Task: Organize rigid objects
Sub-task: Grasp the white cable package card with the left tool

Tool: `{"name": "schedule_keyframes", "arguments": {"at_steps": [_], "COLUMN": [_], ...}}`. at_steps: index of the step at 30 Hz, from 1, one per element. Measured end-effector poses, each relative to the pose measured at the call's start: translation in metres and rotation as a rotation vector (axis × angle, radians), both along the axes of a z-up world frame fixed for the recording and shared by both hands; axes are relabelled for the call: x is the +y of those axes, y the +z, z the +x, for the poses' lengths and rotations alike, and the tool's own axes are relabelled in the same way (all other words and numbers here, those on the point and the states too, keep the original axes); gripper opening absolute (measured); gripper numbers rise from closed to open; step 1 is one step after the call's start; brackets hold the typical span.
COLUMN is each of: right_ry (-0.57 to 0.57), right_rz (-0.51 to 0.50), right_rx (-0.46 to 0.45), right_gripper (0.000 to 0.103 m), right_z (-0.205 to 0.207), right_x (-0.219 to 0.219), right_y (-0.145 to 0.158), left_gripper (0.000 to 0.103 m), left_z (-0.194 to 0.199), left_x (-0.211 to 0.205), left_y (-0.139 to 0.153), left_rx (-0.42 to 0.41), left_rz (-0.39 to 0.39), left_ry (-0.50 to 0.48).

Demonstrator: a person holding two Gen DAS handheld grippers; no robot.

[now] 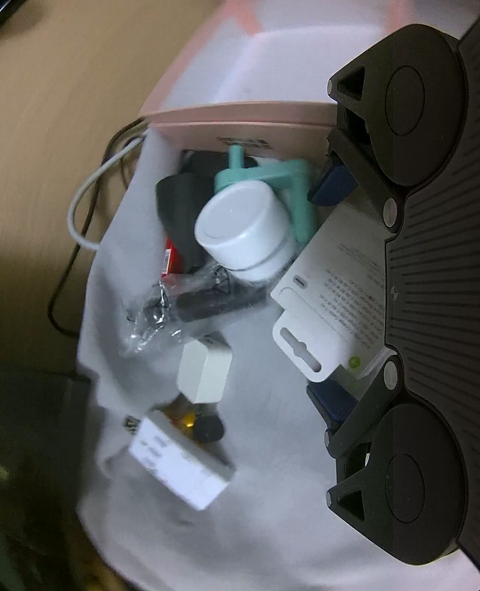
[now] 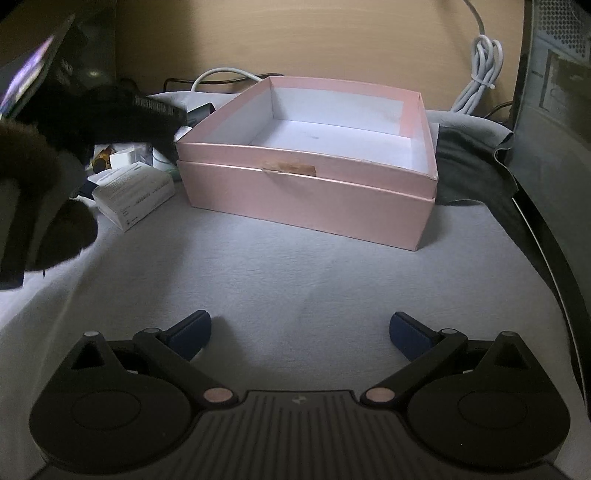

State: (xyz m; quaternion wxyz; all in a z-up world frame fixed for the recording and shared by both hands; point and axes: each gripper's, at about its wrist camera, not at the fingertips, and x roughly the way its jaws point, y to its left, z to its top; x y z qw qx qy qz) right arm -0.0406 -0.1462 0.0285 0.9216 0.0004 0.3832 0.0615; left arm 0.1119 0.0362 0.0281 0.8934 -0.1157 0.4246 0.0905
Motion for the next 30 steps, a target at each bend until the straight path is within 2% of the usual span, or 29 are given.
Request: {"name": "schedule_keyframes", "arguments": {"at_steps": [4, 7, 9, 11, 14, 16, 18, 20, 23, 25, 26, 27, 28, 30], "right_ry": [-0.002, -0.002, -0.003, -0.001, 0.004, 0.007, 0.016, 0.023, 0.029, 0.029, 0.031, 0.035, 0.039, 0.054], "right_rz": [-0.001, 0.004, 0.002, 0.003, 0.0, 0.001, 0.002, 0.002, 0.002, -0.003, -0.005, -0.011, -0.022, -0.045], "right_rx": [0.0, -0.001, 0.0, 0.0, 0.003, 0.003, 0.003, 0.002, 0.004, 0.004, 0.0, -0.005, -0.007, -0.024], "right_gripper": [0.103, 0.103, 0.103, 0.103, 0.103, 0.103, 0.103, 0.103, 0.103, 0.099, 0.096, 0.091, 0.088, 0.085], "right_z": [0.0, 0.0, 0.0, -0.001, -0.001, -0.001, -0.001, -0.001, -0.001, -0.001, -0.001, -0.001, 0.0, 0.006], "right_x": [0.0, 0.0, 0.0, 0.0, 0.0, 0.0, -0.001, -0.001, 0.0, 0.0, 0.002, 0.004, 0.008, 0.019], "right_y": [0.0, 0.0, 0.0, 0.0, 0.001, 0.001, 0.001, 0.001, 0.001, 0.002, 0.003, 0.005, 0.007, 0.015], "left_gripper": [0.103, 0.103, 0.103, 0.103, 0.103, 0.103, 0.103, 0.103, 0.103, 0.102, 0.099, 0.08, 0.075, 0.075], "left_z": [-0.03, -0.049, -0.061, -0.069, -0.067, -0.056, -0.046, -0.039, -0.034, -0.038, -0.042, -0.048, -0.053, -0.062], "left_x": [0.01, 0.018, 0.025, 0.035, 0.057, 0.061, 0.056, 0.046, 0.031, 0.03, 0.032, 0.035, 0.039, 0.047], "left_y": [0.004, 0.008, 0.014, 0.02, 0.021, 0.016, 0.01, 0.004, -0.004, -0.006, -0.005, -0.003, -0.001, 0.002], "left_rx": [-0.012, -0.019, -0.04, -0.046, -0.018, -0.004, 0.001, -0.005, -0.003, -0.017, -0.036, -0.058, -0.073, -0.08], "left_rz": [0.136, 0.284, 0.318, 0.276, 0.099, 0.007, -0.032, -0.007, 0.085, 0.095, 0.087, 0.086, 0.091, 0.088], "left_ry": [-0.148, -0.236, -0.279, -0.268, -0.132, -0.075, -0.076, -0.104, -0.163, -0.2, -0.214, -0.212, -0.209, -0.226]}}
